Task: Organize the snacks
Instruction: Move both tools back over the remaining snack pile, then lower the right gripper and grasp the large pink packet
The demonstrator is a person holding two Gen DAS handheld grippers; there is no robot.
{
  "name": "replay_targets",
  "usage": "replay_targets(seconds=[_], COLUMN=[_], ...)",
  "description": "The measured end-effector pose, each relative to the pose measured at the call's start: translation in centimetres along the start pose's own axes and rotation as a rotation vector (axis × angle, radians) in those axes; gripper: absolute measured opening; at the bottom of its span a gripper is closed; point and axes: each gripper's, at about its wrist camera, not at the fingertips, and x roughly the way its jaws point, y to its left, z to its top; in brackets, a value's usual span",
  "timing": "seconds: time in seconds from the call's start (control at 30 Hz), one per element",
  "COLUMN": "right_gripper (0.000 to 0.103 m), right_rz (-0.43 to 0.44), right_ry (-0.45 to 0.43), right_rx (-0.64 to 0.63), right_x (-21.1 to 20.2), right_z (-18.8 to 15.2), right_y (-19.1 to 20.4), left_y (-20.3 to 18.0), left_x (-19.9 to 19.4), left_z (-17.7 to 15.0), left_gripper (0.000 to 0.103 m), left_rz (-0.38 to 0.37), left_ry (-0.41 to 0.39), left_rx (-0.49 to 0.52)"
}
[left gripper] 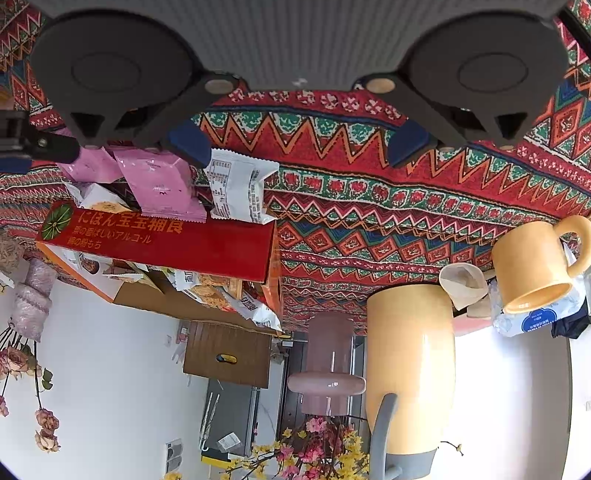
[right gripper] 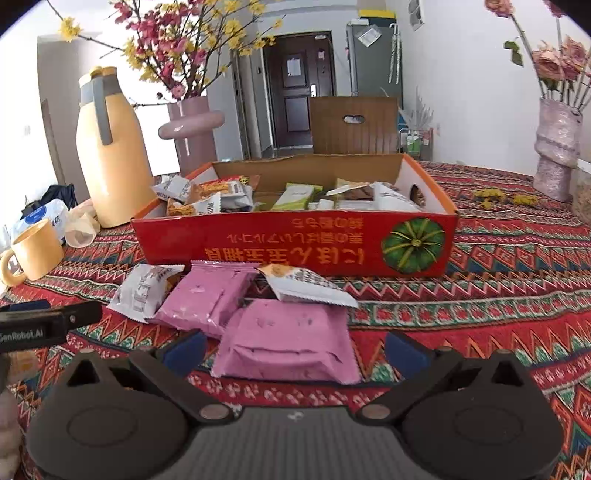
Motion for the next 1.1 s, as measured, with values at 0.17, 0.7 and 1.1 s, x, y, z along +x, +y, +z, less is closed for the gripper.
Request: replay_targets(seconds=[0.17, 0.7, 1.1], right_gripper=[0.103, 0.103, 0.06], right_rz=[-0.004, -0.067, -0.037], right_ry=[0.073, 0.159, 0.098], right_rx=[-0.001, -0.058, -0.096], right_x=[2.3, 5.4, 3.6], right_z=[1.2, 0.6, 0.2], right_y=[0.4, 0.9, 1.1], left_y=[0.1, 0.4, 0.5], left_x=[0.1, 0.3, 0.3], left_z=[0.0, 0.0, 0.1], left_gripper=[0.103, 0.103, 0.103], left_rz=[-0.005, -0.008, -0.011], left_ry=[0.006, 0.019, 0.023], left_rx=[-0.006, -0.024, -0.033])
